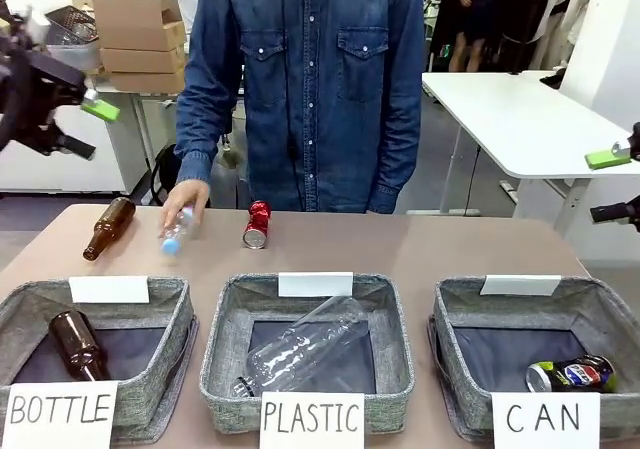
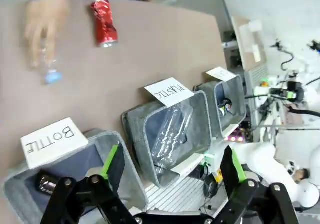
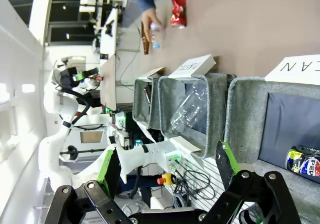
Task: Sort the can waste into the basket.
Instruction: Pick up the can waste from the table and place it in the right Fabric basket.
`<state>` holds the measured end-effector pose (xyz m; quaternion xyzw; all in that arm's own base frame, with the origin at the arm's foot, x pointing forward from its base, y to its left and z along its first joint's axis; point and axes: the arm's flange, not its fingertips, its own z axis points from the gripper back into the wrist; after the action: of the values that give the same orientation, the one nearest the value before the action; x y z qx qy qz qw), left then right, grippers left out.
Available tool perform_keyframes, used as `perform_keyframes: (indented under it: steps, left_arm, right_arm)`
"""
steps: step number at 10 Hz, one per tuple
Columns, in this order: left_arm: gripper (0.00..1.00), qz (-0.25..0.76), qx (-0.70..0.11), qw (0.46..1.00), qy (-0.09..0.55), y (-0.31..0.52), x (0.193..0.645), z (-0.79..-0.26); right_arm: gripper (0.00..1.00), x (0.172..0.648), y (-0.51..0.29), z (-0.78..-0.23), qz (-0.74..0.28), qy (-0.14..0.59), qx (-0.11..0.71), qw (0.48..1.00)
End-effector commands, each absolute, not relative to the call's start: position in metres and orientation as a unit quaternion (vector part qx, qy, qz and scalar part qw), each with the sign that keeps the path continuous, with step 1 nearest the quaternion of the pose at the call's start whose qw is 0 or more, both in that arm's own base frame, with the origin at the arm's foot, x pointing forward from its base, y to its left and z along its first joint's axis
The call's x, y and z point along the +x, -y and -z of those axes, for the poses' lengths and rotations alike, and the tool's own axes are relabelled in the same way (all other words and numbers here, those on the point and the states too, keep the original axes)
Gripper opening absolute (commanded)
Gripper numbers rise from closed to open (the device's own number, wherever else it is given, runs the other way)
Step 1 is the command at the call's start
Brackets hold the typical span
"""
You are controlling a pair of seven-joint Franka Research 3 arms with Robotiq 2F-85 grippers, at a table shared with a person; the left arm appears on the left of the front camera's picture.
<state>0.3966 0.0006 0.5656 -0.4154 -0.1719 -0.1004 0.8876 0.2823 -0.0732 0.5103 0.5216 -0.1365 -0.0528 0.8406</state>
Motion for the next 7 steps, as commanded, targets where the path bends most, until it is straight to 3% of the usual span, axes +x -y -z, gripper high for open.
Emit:
perform_keyframes:
  steps: [1, 2, 3, 5, 7]
  left_arm:
    - [1.00, 0.095, -0.411, 0.886, 0.193, -0.001, 0.383, -0.553]
    - [1.00, 0.045, -0.399, 0.896, 0.192, 0.006, 0.392, -0.548]
    - [1.00, 0.091, -0.415, 0.887, 0.180, -0.009, 0.388, -0.564]
    - [1.00, 0.086, -0.405, 0.895, 0.168, -0.007, 0.396, -0.558]
    - [1.00, 0.114, -0.476, 0.858, 0.153, -0.053, 0.381, -0.580]
  right_arm:
    - [1.00, 0.283, 0.075, -0.509, 0.048, 0.141, 0.516, 0.843]
    - [1.00, 0.283, 0.075, -0.509, 0.048, 0.141, 0.516, 0.843]
    - [1.00, 0.283, 0.075, -0.509, 0.048, 0.141, 0.516, 0.843]
    - [1.00, 0.283, 0.075, -0.509, 0.048, 0.141, 0.516, 0.843]
    - [1.00, 0.283, 0.075, -0.509, 0.048, 0.141, 0.516, 0.843]
